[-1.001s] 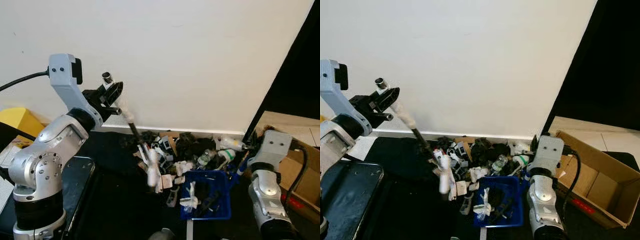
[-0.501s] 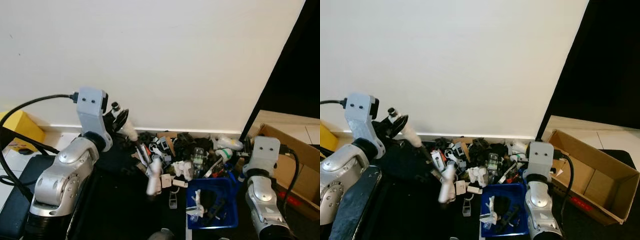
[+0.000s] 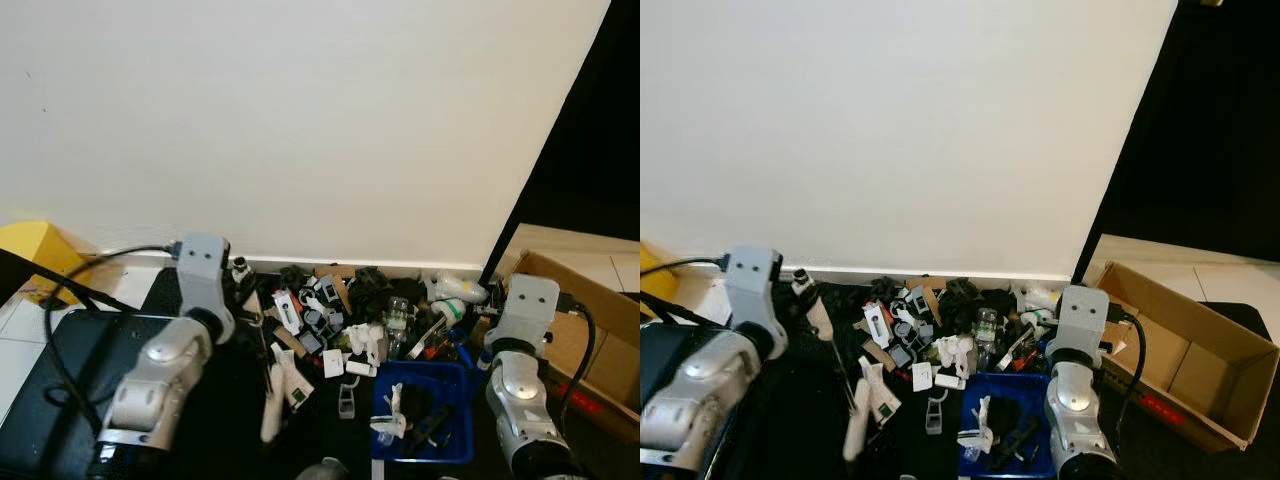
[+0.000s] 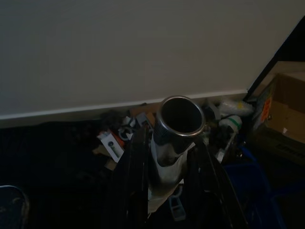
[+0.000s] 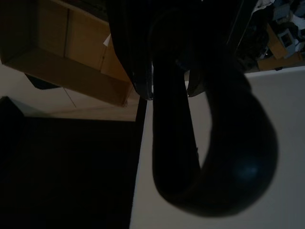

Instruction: Sweep floor

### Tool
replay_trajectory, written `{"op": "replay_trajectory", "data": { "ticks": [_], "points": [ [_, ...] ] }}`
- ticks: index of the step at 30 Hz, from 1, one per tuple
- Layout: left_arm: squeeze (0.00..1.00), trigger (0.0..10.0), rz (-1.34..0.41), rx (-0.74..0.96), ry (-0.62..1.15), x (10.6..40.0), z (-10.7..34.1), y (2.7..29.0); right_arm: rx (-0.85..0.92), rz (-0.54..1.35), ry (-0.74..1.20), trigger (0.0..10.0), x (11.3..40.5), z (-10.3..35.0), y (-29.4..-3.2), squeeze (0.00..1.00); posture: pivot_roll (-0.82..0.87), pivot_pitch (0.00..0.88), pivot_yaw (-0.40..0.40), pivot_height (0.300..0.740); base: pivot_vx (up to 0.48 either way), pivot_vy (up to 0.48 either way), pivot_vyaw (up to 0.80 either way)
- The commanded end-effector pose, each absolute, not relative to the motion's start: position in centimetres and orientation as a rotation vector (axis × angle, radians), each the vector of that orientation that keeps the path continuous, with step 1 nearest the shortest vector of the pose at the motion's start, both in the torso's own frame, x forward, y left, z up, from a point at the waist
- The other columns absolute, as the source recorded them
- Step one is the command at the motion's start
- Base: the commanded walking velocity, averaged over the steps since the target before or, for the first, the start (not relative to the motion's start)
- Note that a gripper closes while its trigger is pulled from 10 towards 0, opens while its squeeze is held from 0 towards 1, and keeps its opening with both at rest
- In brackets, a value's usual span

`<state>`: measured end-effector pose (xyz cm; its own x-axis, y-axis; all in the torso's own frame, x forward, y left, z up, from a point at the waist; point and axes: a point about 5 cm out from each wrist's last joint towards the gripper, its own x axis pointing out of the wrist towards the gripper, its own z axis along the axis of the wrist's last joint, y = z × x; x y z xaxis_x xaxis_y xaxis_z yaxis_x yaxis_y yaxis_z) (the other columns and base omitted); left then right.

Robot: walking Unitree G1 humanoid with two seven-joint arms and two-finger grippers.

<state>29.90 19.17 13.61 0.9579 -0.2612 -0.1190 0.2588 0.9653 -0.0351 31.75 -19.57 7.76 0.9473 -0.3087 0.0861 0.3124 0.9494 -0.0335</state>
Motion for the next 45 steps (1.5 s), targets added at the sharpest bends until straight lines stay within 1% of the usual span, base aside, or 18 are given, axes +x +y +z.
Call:
{"op": "replay_trajectory", "data": {
  "ticks": [1,5,11,15,19,21,28,29,31,35,42,45],
  "points": [
    [0.0,10.0,-0.248,-0.021,0.088,30.1,13.2,19.1,-0.015,-0.285,-0.037,10.0,31.5,6.7,-18.6,0.0,0.12,0.187,0.137,0.74,0.0,0.0,0.0],
    [0.0,10.0,-0.277,-0.045,0.074,30.4,13.2,18.2,-0.017,-0.271,-0.042,10.0,31.6,6.8,-18.4,0.0,0.12,0.182,0.132,0.74,0.0,0.0,0.0],
    [0.0,10.0,-0.343,-0.129,0.062,30.2,13.7,16.5,-0.017,-0.25,-0.048,10.0,31.9,7.0,-18.1,0.0,0.11,0.177,0.129,0.74,0.0,0.0,0.0],
    [0.0,10.0,-0.382,-0.106,0.014,29.6,14.3,15.7,-0.017,-0.236,-0.048,10.0,32.0,7.0,-17.9,0.0,0.11,0.172,0.128,0.74,0.0,0.0,0.0],
    [0.0,10.0,-0.402,-0.128,0.028,28.9,14.2,15.5,-0.016,-0.23,-0.048,10.0,32.1,6.9,-17.8,0.0,0.12,0.168,0.125,0.74,0.0,0.0,0.0],
    [0.0,10.0,-0.424,-0.153,0.065,28.2,13.5,15.2,-0.014,-0.224,-0.045,10.0,32.2,7.0,-17.7,0.0,0.12,0.163,0.122,0.74,0.0,0.0,0.0],
    [0.0,10.0,-0.431,-0.2,0.112,27.7,12.9,15.2,-0.012,-0.214,-0.049,10.0,32.4,7.1,-17.4,0.0,0.12,0.161,0.121,0.74,0.0,0.0,0.0],
    [0.0,10.0,-0.442,-0.245,0.139,27.4,12.7,15.3,-0.012,-0.21,-0.05,10.0,32.5,7.2,-17.3,0.0,0.12,0.158,0.12,0.74,0.0,0.0,0.0],
    [0.0,10.0,-0.455,-0.269,0.154,27.2,12.6,15.4,-0.011,-0.209,-0.05,10.0,32.5,7.2,-17.3,0.0,0.12,0.157,0.12,0.74,0.0,0.0,0.0],
    [0.0,10.0,-0.508,-0.378,0.204,26.4,12.5,15.6,-0.009,-0.205,-0.049,10.0,32.6,7.2,-17.4,0.0,0.12,0.155,0.118,0.74,0.0,0.0,0.0],
    [0.0,10.0,-0.525,-0.39,0.219,26.1,12.3,15.7,-0.005,-0.207,-0.046,10.0,32.6,7.1,-17.4,0.0,0.12,0.155,0.118,0.74,0.0,0.0,0.0],
    [0.0,10.0,-0.548,-0.439,0.213,26.0,12.9,15.4,-0.004,-0.206,-0.046,10.0,32.6,7.1,-17.4,0.0,0.12,0.155,0.117,0.74,0.0,0.0,0.0]
  ]
}}
